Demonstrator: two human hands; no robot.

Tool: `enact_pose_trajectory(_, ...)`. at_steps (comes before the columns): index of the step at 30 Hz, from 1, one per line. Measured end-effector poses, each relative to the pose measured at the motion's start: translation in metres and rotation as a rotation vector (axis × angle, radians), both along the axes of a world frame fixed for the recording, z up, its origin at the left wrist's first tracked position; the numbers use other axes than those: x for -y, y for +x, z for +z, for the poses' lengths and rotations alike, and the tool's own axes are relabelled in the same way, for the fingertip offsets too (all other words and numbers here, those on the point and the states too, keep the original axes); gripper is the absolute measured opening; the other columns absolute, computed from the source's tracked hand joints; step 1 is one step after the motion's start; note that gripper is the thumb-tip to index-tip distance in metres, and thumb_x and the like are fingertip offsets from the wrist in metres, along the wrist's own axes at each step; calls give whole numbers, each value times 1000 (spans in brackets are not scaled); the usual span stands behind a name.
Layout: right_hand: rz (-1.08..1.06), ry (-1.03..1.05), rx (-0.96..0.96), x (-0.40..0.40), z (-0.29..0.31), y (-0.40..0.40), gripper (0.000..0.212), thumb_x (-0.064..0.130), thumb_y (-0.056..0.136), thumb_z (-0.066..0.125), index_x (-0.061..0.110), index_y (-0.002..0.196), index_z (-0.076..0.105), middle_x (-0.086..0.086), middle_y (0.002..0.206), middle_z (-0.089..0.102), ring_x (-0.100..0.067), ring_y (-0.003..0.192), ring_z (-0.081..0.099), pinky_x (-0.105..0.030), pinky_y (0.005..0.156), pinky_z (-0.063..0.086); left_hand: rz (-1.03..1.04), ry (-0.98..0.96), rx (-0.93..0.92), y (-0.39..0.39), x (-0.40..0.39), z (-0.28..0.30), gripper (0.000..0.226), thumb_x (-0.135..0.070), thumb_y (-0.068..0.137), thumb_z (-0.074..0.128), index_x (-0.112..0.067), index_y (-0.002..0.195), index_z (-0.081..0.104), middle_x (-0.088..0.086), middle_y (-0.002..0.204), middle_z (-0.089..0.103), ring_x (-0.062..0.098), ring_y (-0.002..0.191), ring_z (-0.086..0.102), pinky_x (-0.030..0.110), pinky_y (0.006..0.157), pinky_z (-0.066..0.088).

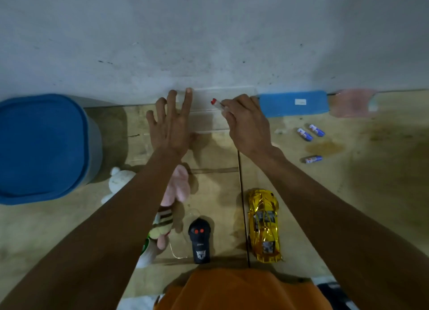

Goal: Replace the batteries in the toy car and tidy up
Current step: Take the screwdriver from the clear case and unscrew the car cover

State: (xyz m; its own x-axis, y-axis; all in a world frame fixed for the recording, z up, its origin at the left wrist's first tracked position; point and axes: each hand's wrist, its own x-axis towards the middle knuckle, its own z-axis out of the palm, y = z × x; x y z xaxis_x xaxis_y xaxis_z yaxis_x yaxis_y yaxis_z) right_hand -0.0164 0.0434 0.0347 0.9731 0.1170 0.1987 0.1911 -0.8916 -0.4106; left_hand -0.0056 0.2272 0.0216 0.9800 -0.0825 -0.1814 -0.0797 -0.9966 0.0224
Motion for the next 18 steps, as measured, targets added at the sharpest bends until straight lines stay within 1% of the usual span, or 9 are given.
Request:
enact_pose_trajectory(1,-60,108,-20,3,6,-3,20,7,91,67,6,111,70,-13,100,65,-29,92,60,-34,78,48,5,-1,-4,0,0,1,112,-44,77,82,-30,159,7,13,158,19,39,137,28,59,104,36)
enact_pose_trajectory(3,-201,302,-73,11,18,-9,17,9,94,62,5,109,69,-15,98,64,-28,87,60,-22,74,38,9,-2,-14,1,0,2,112,-37,78,82,-30,159,4,13,159,17,40,137,26,61,105,35)
enact_pose_trajectory(5,-343,406,-130,23,21,-16,19,9,95,58,4,111,68,-16,100,65,-27,88,61,-18,75,35,20,-7,-15,2,3,4,115,-27,78,82,-31,159,0,11,160,14,41,138,24,62,105,34)
enact_pose_trajectory(7,-464,514,-198,35,22,-29,21,13,98,56,8,115,66,-8,101,66,-21,89,62,-25,83,46,36,-27,-23,0,8,6,121,-28,75,84,-32,158,-3,10,162,10,41,140,22,62,107,32)
enact_pose_trajectory(9,-555,668,-231,48,25,-44,25,20,100,54,14,123,62,4,92,63,-19,82,63,-38,78,55,36,-67,-34,-8,15,12,120,-37,77,84,-31,159,-2,10,163,8,42,143,18,63,111,28)
enact_pose_trajectory(12,-667,792,-293,69,28,-67,30,26,102,52,25,132,56,2,86,61,-16,73,58,-34,68,51,37,-185,-6,-28,32,26,104,-43,85,75,-28,160,5,14,164,10,42,146,15,62,114,24)
enact_pose_trajectory(15,-701,889,-335,84,32,-95,33,34,99,50,37,131,55,4,90,64,-15,75,56,-42,74,48,70,-280,37,-58,53,33,88,-46,90,67,-27,159,16,14,162,18,41,144,20,60,112,27)
enact_pose_trajectory(16,-690,871,-337,89,33,-105,33,35,98,51,35,131,56,5,94,64,-15,78,57,-42,77,49,79,-304,38,-71,62,33,84,-48,91,65,-28,159,19,14,161,20,40,143,22,59,111,29)
enact_pose_trajectory(18,-649,797,-333,100,36,-125,35,26,99,54,28,133,58,5,103,62,-13,83,58,-32,78,49,80,-345,39,-100,81,34,78,-52,92,60,-28,158,24,13,159,25,39,141,26,57,108,33)
